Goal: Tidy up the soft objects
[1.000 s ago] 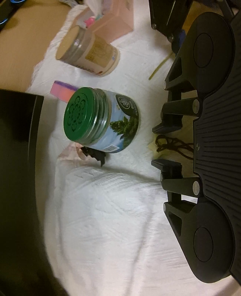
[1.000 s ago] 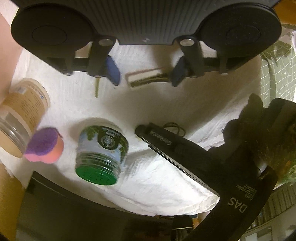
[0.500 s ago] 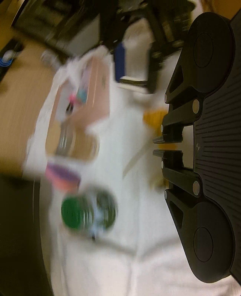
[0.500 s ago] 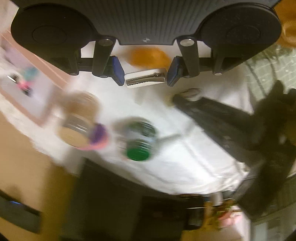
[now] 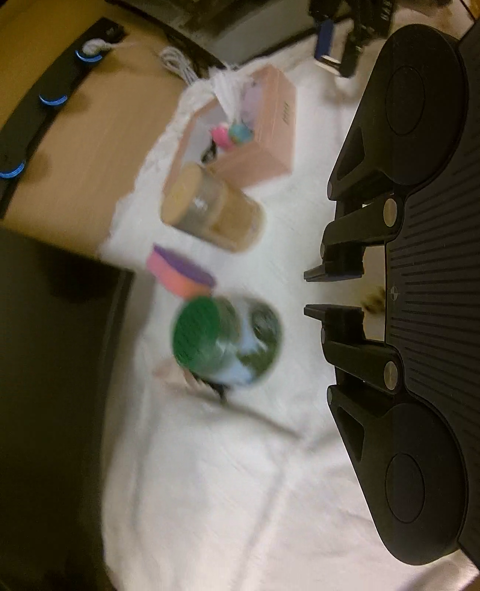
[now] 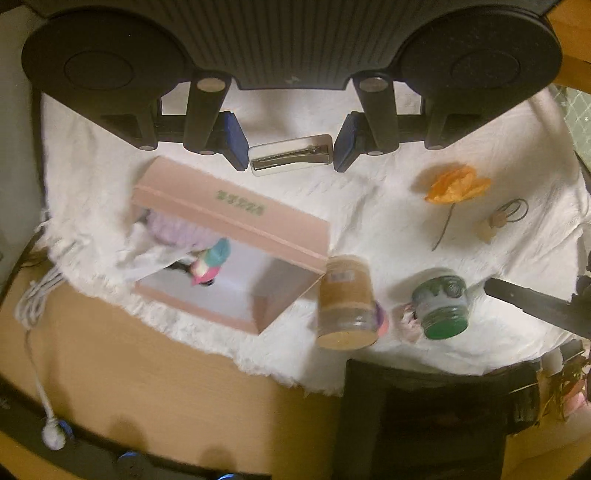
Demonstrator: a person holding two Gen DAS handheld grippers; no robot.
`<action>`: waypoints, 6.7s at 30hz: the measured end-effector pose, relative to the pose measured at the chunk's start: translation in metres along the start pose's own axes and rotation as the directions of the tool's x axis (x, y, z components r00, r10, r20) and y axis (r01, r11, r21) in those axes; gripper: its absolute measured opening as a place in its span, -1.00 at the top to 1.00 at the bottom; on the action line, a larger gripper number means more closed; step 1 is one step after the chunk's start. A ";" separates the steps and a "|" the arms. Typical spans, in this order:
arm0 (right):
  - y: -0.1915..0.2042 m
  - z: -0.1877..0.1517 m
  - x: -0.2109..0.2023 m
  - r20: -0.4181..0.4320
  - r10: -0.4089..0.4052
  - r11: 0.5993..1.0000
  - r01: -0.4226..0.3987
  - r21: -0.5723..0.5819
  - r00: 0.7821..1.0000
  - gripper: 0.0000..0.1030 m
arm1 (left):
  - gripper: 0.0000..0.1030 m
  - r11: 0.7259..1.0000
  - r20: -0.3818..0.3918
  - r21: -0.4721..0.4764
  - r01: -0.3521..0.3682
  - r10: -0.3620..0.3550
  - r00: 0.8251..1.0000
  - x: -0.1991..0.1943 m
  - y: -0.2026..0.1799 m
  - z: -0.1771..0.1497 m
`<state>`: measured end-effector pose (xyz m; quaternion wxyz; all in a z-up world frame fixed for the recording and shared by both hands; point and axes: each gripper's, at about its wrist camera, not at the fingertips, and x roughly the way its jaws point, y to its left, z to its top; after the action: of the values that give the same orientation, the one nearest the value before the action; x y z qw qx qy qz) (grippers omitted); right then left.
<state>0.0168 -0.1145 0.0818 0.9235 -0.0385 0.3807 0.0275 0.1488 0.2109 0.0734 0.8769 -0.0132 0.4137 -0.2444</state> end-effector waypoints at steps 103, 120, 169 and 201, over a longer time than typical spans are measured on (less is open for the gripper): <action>0.034 0.103 0.053 0.050 0.105 0.994 -0.106 0.011 0.993 -0.40 | 0.51 0.994 -0.124 -0.029 -0.108 0.104 0.987 0.136 0.067 0.192; 0.051 0.094 0.064 -0.010 0.060 0.997 -0.060 0.057 0.998 -0.40 | 0.56 0.980 -0.334 0.199 0.007 0.061 0.940 0.199 0.054 0.177; 0.060 0.268 0.249 -0.401 0.047 0.959 0.071 0.274 0.915 -0.43 | 0.82 0.985 0.073 -0.098 0.143 -0.136 0.988 0.047 0.140 0.146; 0.015 0.272 -0.009 -0.045 0.141 0.971 -0.129 0.202 0.989 0.40 | 0.82 0.977 0.226 0.126 0.172 -0.197 0.954 -0.080 -0.057 0.162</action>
<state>0.1995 -0.0752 0.2798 0.9070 0.0788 0.4105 0.0509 0.2006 0.1670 0.2502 0.8928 -0.0350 0.2896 -0.3433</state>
